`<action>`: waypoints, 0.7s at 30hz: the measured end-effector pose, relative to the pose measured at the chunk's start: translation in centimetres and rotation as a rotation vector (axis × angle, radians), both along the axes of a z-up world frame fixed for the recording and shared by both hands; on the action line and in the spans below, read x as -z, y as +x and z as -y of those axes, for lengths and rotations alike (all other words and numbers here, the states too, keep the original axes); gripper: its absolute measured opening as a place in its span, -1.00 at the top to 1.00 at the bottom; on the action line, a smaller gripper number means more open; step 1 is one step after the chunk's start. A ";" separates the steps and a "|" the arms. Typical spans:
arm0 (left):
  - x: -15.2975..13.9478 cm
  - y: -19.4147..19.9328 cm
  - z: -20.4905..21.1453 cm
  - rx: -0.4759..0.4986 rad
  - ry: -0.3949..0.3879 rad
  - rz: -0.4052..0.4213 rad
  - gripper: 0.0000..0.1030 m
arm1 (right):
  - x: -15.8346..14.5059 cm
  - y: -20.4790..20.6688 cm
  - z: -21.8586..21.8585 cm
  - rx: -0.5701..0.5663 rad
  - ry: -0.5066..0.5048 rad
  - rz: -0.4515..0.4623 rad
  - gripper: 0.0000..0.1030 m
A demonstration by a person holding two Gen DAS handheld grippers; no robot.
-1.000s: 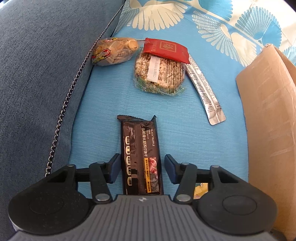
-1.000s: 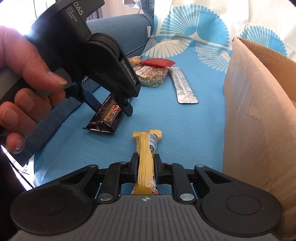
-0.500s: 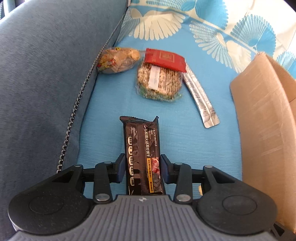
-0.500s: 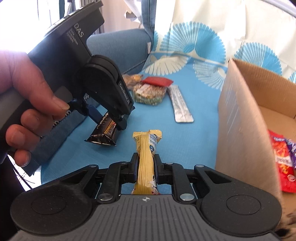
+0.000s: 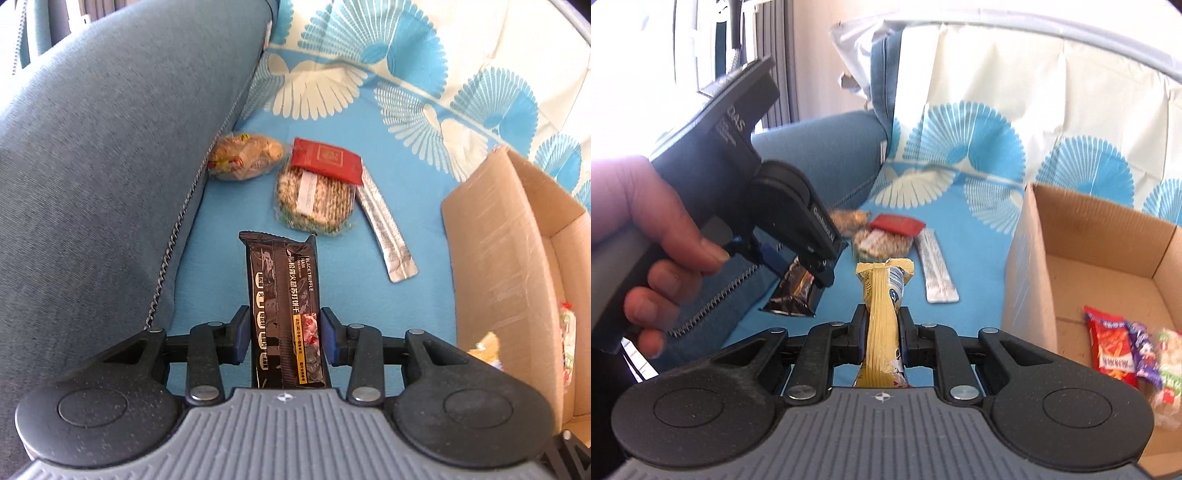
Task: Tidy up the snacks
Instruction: 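Carry the dark chocolate bar and yellow wafer bar over the box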
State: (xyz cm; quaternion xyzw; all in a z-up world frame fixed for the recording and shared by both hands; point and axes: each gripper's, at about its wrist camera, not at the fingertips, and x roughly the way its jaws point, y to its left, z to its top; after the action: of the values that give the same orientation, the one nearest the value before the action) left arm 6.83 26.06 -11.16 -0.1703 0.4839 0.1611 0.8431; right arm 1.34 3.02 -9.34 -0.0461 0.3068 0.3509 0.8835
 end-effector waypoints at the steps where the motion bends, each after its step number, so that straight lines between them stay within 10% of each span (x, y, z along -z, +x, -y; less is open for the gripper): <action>1: -0.2 -0.1 0.0 -0.006 0.003 0.012 0.17 | -0.4 0.1 0.2 0.001 0.008 0.008 0.67; 14: -3.4 -0.2 1.1 -0.018 0.051 0.204 0.17 | -9.8 6.9 9.2 0.189 0.177 0.167 0.67; 21: -5.1 0.6 3.7 0.011 0.074 0.301 0.17 | -7.0 11.1 15.9 0.351 0.141 0.145 0.68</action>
State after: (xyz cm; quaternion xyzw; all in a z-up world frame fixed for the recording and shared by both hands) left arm 7.39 22.33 -6.09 -0.1589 0.3466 0.1467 0.9127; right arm 12.47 -12.91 -2.29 0.0451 0.2203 0.2082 0.9519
